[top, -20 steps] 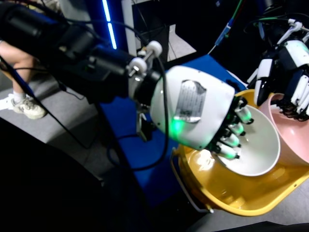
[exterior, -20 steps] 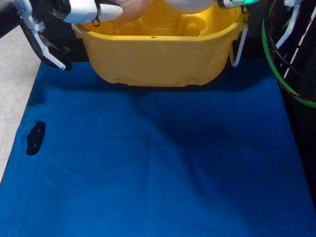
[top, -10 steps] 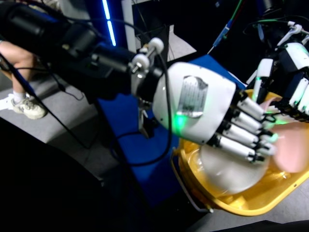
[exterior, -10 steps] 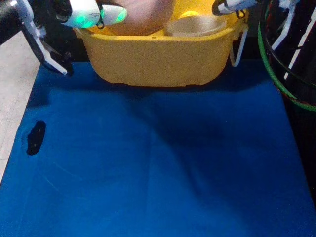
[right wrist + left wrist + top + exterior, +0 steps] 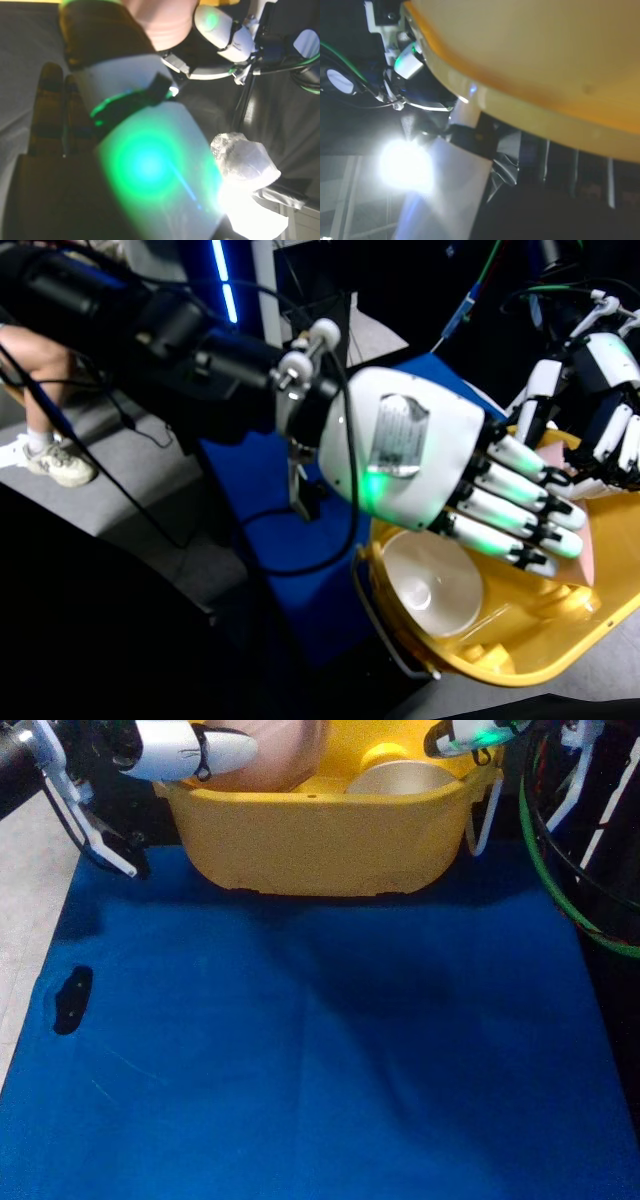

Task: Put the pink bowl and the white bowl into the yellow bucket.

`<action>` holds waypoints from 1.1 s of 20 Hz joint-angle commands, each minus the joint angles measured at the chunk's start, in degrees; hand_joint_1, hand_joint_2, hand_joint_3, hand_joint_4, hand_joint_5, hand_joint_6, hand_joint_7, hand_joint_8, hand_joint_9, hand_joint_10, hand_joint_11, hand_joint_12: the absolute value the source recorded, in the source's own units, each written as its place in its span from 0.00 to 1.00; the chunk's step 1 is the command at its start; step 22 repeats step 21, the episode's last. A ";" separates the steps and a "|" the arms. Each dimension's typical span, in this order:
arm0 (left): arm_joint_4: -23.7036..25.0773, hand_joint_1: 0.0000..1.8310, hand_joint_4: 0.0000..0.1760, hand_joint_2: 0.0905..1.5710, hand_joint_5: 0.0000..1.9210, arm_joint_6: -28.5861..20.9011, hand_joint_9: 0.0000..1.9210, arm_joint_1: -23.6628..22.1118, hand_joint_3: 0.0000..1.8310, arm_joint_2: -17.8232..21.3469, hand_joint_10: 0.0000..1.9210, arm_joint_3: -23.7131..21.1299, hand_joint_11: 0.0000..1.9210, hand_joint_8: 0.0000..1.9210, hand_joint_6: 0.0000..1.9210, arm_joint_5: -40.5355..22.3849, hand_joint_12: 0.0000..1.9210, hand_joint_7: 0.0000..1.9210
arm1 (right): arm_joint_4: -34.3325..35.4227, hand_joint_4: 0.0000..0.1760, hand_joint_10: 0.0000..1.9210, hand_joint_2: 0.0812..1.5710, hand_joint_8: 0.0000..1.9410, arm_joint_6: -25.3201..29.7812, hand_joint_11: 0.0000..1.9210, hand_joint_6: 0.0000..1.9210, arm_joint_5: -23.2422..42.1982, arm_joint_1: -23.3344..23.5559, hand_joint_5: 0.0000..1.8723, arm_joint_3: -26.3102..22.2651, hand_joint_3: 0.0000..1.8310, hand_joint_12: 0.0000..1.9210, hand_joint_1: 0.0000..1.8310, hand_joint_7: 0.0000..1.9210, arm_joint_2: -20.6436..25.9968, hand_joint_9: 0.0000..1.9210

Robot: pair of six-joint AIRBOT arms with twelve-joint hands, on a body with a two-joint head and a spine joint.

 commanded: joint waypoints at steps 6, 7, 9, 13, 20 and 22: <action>-4.44 0.33 0.80 0.51 0.00 0.41 0.00 -1.20 0.00 -0.12 0.00 0.41 0.00 0.00 0.00 6.55 0.00 0.00 | -0.90 0.00 0.00 0.63 0.00 0.25 0.00 0.01 -7.86 0.81 0.19 -0.67 0.00 0.24 0.36 0.11 0.80 0.05; -4.59 0.33 0.84 0.52 0.00 0.43 0.00 -1.22 0.00 -0.14 0.00 0.41 0.00 0.00 0.00 6.74 0.00 0.00 | -0.90 0.00 0.00 0.63 0.00 0.25 0.00 0.01 -7.94 0.81 0.20 -0.81 0.00 0.26 0.36 0.11 0.89 0.05; -4.73 0.33 0.89 0.53 0.00 0.42 0.00 -1.22 0.00 -0.04 0.00 0.19 0.00 0.00 0.00 7.43 0.00 0.00 | -0.90 0.00 0.00 0.63 0.00 0.25 0.00 0.01 -8.47 0.81 0.20 -0.99 0.00 0.28 0.37 0.12 1.04 0.06; -5.63 0.32 0.95 0.55 0.00 0.42 0.00 -1.24 0.01 1.58 0.00 -1.38 0.00 0.00 0.00 10.57 0.00 0.00 | -0.90 0.00 0.00 0.64 0.00 0.31 0.00 0.00 -11.42 0.89 0.19 -3.86 0.00 0.17 0.32 0.10 3.64 0.05; -10.28 0.30 0.75 0.57 0.00 4.83 0.00 2.06 0.01 9.97 0.00 -10.31 0.00 0.00 0.00 27.30 0.00 0.00 | -1.99 0.02 0.00 0.68 0.00 11.44 0.00 0.00 -28.29 1.77 0.14 -15.16 0.00 0.02 0.33 0.09 15.71 0.03; -10.28 0.36 0.58 0.59 0.00 4.61 0.00 2.47 0.01 11.39 0.00 -11.41 0.00 0.00 0.00 30.10 0.00 0.00 | -1.99 0.08 0.00 0.69 0.00 12.48 0.01 0.00 -31.23 1.68 0.09 -16.46 0.01 0.01 0.28 0.08 17.42 0.03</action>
